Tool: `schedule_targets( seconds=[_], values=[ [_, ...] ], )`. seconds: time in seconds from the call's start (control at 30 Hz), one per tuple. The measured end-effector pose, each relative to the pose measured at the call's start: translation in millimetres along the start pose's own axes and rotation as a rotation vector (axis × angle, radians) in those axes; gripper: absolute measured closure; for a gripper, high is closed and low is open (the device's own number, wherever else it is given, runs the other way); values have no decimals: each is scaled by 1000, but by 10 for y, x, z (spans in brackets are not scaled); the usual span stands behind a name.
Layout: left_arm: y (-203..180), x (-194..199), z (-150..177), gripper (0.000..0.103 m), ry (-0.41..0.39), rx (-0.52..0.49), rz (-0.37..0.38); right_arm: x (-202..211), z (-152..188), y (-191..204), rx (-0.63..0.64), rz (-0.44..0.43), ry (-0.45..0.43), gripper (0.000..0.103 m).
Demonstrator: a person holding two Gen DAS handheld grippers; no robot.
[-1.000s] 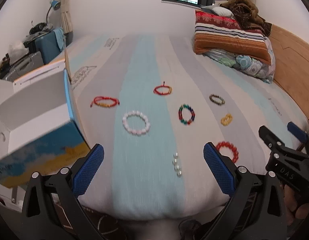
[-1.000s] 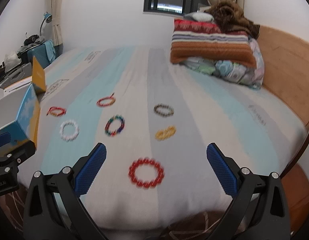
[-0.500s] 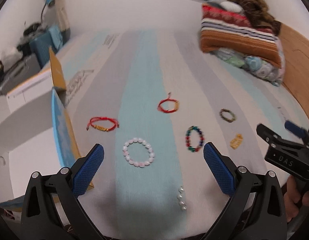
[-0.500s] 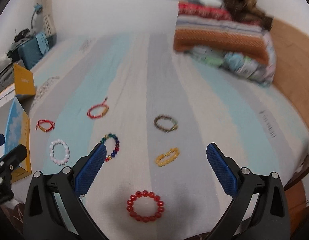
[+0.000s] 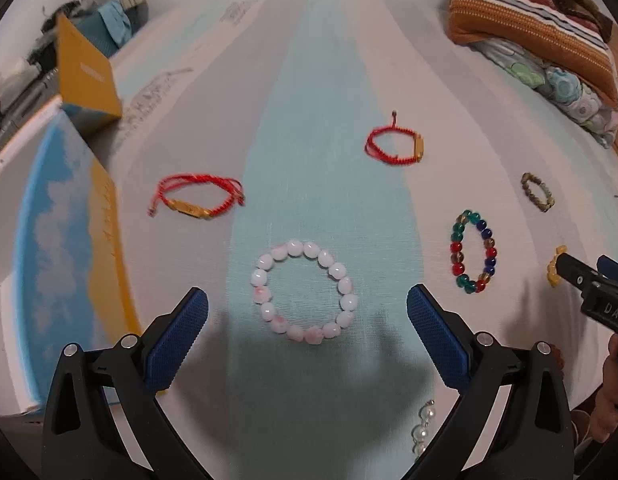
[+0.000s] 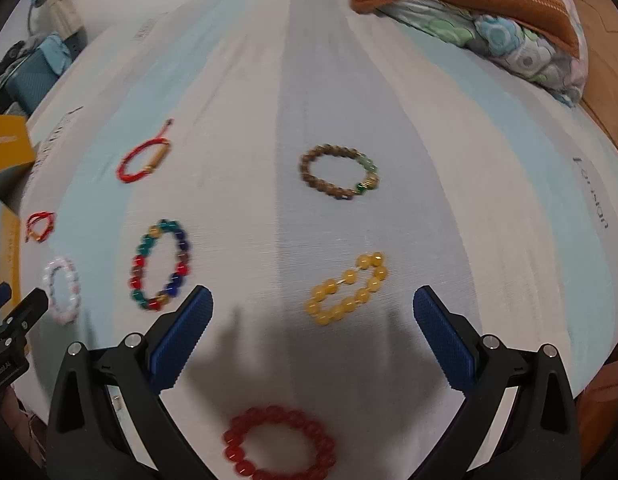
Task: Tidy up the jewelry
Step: 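Grasp the white bead bracelet with left tool while right tool grasps yellow bead bracelet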
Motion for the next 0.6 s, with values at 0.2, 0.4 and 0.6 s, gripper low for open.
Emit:
schedule_targets(
  seconds=[0.2, 0.4, 0.6],
  values=[
    [69, -200, 63, 6, 16, -11, -32, -244, 83, -88, -51, -33, 63, 9],
    [113, -389, 126, 6, 53, 12, -28, -418, 175, -144, -73, -31, 119, 25],
    [116, -450, 157, 7, 60, 0, -38, -423, 169, -129, -65, -43, 108, 50]
  ],
)
Point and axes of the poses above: each gripper's, at about its wrist camera, not at the fingertips, and x roughly against the way its jaws point, y to its left, z to its underside, the point moved 10 cm from there along -x, roughly the way its jaws point, and after that the axes turned 13 degrees about -y, right-handed, at the moved point
